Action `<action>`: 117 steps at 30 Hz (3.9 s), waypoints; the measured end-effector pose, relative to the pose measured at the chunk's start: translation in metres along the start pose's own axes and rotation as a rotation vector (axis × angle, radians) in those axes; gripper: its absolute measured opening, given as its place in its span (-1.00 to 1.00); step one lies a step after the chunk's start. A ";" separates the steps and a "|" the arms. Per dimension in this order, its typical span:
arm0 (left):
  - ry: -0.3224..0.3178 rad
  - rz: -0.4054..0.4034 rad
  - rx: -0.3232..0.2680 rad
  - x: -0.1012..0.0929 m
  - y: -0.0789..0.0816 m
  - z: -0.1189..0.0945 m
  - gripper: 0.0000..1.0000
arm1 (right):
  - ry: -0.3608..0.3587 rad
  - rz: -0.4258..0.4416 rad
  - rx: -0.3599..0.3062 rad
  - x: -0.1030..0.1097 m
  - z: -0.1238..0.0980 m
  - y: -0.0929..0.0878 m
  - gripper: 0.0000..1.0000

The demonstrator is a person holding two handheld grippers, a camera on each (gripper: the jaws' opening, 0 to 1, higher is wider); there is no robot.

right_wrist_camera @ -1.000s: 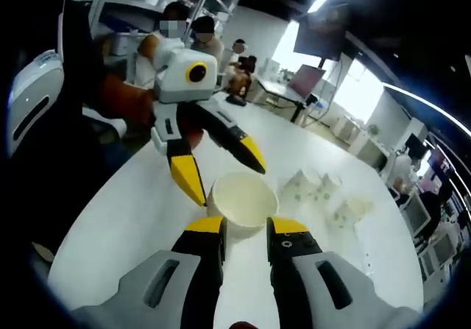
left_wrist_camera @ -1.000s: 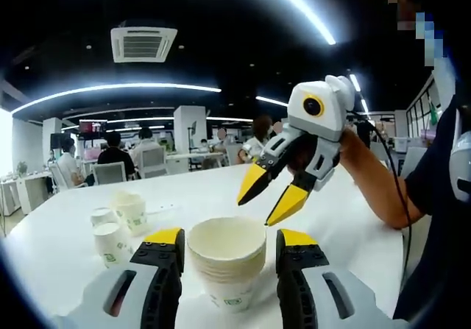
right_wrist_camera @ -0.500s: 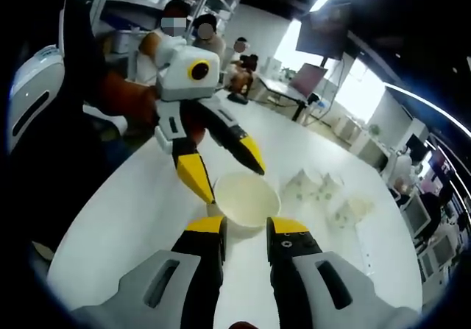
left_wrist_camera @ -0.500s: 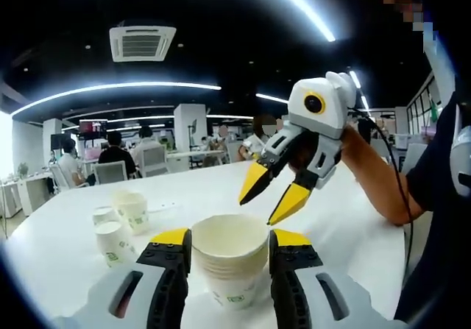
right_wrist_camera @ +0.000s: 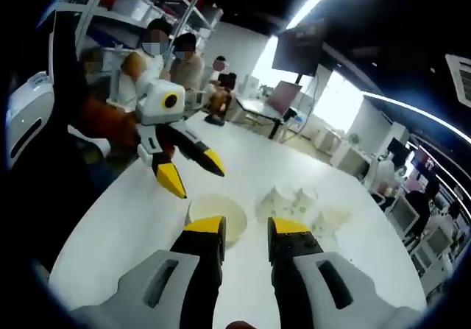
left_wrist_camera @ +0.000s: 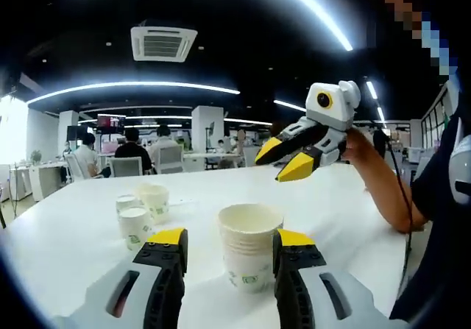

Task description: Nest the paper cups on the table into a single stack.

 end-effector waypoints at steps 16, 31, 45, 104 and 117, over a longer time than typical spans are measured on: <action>0.093 -0.017 -0.024 0.019 0.014 -0.025 0.24 | -0.076 0.065 -0.068 -0.015 -0.009 0.017 0.25; 0.156 -0.011 0.011 0.034 0.015 -0.035 0.90 | -0.084 0.082 -0.099 -0.017 -0.011 0.026 0.99; 0.233 -0.052 0.045 0.055 0.015 -0.046 0.95 | -0.154 0.165 -0.086 -0.037 -0.017 0.017 0.97; 0.290 -0.069 0.188 0.107 -0.035 0.061 0.31 | -0.134 0.179 -0.012 -0.037 -0.007 -0.008 0.57; 0.317 -0.055 0.206 0.120 -0.042 0.092 0.22 | -0.120 0.185 0.006 -0.037 -0.001 -0.016 0.53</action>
Point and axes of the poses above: the point that each gripper's makers call its tool centre point, and the gripper's own axes: z roughly forward along the fingers, x roughly to its left, y roughly out of its top, the point moved 1 cm from there along -z, roughly backward along the fingers, and after that the axes turned 4 degrees about y, right-handed, at the moved point
